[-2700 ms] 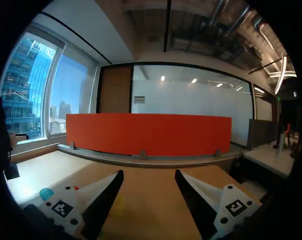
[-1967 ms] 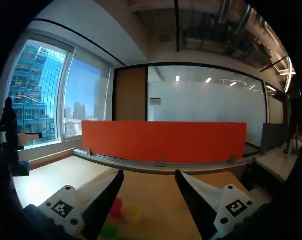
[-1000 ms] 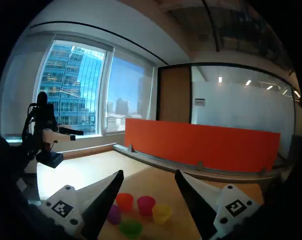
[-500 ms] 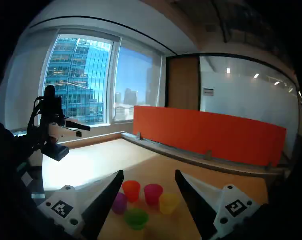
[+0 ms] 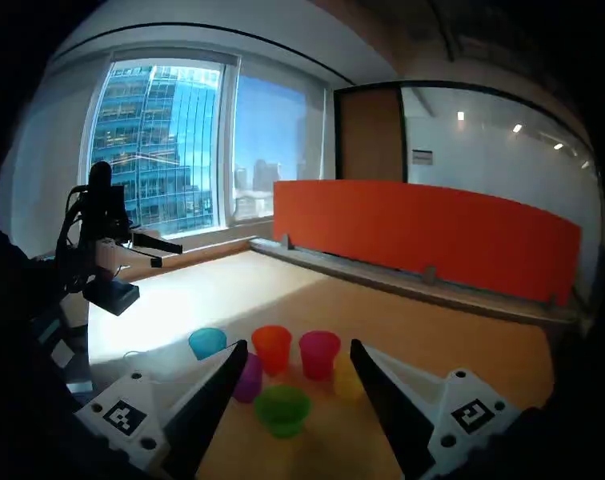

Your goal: Pour water

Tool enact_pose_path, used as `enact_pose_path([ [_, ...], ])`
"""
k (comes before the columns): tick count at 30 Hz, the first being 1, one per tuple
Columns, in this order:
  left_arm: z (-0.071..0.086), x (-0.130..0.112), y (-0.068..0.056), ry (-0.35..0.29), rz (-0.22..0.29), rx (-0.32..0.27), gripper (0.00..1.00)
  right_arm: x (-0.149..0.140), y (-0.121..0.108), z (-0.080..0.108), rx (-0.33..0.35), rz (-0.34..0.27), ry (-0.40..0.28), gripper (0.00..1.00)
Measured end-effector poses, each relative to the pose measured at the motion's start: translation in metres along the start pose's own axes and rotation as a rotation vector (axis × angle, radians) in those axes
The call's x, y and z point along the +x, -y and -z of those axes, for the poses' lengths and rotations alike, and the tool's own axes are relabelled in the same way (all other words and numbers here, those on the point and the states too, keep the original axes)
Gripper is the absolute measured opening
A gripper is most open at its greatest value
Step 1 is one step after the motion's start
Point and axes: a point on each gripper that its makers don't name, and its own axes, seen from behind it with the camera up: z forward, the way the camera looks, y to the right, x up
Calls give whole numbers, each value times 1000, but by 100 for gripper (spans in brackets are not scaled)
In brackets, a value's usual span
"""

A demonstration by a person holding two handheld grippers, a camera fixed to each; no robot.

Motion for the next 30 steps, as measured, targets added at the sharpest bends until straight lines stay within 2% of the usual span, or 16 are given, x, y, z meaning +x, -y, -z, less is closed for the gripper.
enact_pose_path([
  [8,-7,-34,4,37,16,8,93,-24,0,-9,4,16,27,99],
  [23,-19,-73,1,95,8,-15,93,-77,6,-24,24,34,118,99],
  [30,-22,-91,-1,151,-26,-27,93,-93,11,-31,37,44,153,99],
])
